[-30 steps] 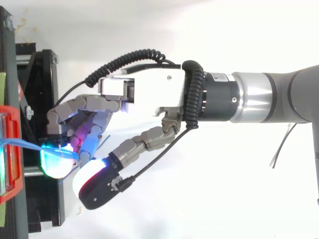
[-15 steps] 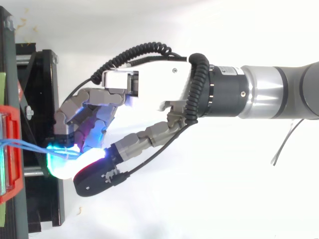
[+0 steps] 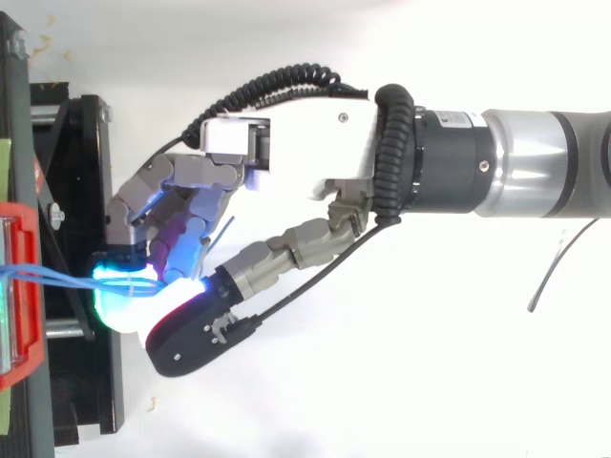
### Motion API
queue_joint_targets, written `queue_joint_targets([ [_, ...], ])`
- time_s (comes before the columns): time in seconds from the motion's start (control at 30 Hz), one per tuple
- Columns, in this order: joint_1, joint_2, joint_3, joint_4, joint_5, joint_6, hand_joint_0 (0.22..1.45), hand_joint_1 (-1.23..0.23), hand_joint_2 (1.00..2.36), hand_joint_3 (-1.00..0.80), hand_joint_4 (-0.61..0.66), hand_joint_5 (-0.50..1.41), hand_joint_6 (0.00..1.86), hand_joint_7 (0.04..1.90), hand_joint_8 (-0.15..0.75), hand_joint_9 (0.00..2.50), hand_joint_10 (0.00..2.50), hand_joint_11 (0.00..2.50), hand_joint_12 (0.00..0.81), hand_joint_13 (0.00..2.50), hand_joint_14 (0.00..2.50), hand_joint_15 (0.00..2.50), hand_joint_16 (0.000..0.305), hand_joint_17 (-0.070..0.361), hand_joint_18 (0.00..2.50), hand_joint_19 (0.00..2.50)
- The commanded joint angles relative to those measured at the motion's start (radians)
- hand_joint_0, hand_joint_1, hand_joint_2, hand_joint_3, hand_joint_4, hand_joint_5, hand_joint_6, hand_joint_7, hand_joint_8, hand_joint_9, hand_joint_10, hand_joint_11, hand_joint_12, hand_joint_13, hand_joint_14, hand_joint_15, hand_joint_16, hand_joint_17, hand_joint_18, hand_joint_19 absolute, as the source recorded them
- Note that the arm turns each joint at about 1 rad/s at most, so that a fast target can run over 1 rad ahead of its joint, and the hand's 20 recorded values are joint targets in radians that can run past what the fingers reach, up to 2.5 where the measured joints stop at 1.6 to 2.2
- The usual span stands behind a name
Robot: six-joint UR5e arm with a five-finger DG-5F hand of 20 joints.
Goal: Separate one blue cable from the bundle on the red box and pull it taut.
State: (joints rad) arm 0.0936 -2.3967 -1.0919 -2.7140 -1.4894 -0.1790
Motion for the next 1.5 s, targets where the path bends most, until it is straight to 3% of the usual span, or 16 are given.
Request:
queue_joint_targets([
  [0.0,-0.003,0.004,0.009,-0.02,0.0,0.004,0.6,-0.65,1.01,-0.34,0.17,-0.08,0.89,0.86,0.22,1.15,0.02,0.67,0.33,0.79,0.02,0.45,0.044,0.099,0.54,0.56],
  [0.1,-0.006,0.008,0.023,-0.05,0.0,0.004,0.61,-0.7,1.02,-0.29,0.17,-0.08,0.9,0.86,0.222,1.15,0.02,0.68,0.332,0.81,0.02,0.46,0.044,0.098,0.56,0.55],
  [0.13,-0.009,0.014,0.032,-0.085,0.0,0.004,0.61,-0.72,1.02,-0.27,0.17,-0.08,0.9,0.87,0.218,1.15,0.02,0.68,0.333,0.81,0.02,0.46,0.044,0.098,0.56,0.55],
  [0.43,-0.012,0.03,0.055,-0.15,0.0,0.004,0.64,-0.84,1.02,-0.26,0.07,-0.09,0.93,0.8,0.219,1.11,0.02,0.7,0.335,0.81,0.02,0.46,0.045,0.101,0.59,0.56],
  [0.53,-0.015,0.03,0.063,-0.182,-0.002,0.006,0.62,-0.8,1.01,-0.32,0.12,-0.09,0.92,0.78,0.214,1.11,0.02,0.68,0.334,0.79,0.02,0.47,0.045,0.101,0.57,0.57],
  [0.67,-0.018,0.033,0.067,-0.185,0.0,0.004,0.56,-0.6,1.0,-0.45,0.12,-0.08,0.89,0.86,0.222,1.13,0.02,0.66,0.346,0.76,0.02,0.46,0.046,0.103,0.51,0.59],
  [0.83,-0.018,0.042,0.069,-0.185,0.0,0.004,0.56,-0.59,1.0,-0.47,0.13,-0.07,0.9,0.89,0.221,1.15,0.02,0.65,0.344,0.78,0.02,0.46,0.046,0.102,0.52,0.6],
  [1.37,-0.018,0.06,0.069,-0.208,0.0,0.004,0.67,-0.88,1.02,-0.21,0.13,-0.05,0.93,0.88,0.215,1.2,0.02,0.69,0.336,0.93,0.02,0.56,0.043,0.097,0.72,0.59],
  [1.47,-0.018,0.064,0.069,-0.219,0.0,0.004,0.7,-0.93,1.02,-0.22,0.05,-0.07,0.94,0.91,0.215,1.13,0.02,0.68,0.34,0.88,0.02,0.53,0.044,0.1,0.69,0.58],
])
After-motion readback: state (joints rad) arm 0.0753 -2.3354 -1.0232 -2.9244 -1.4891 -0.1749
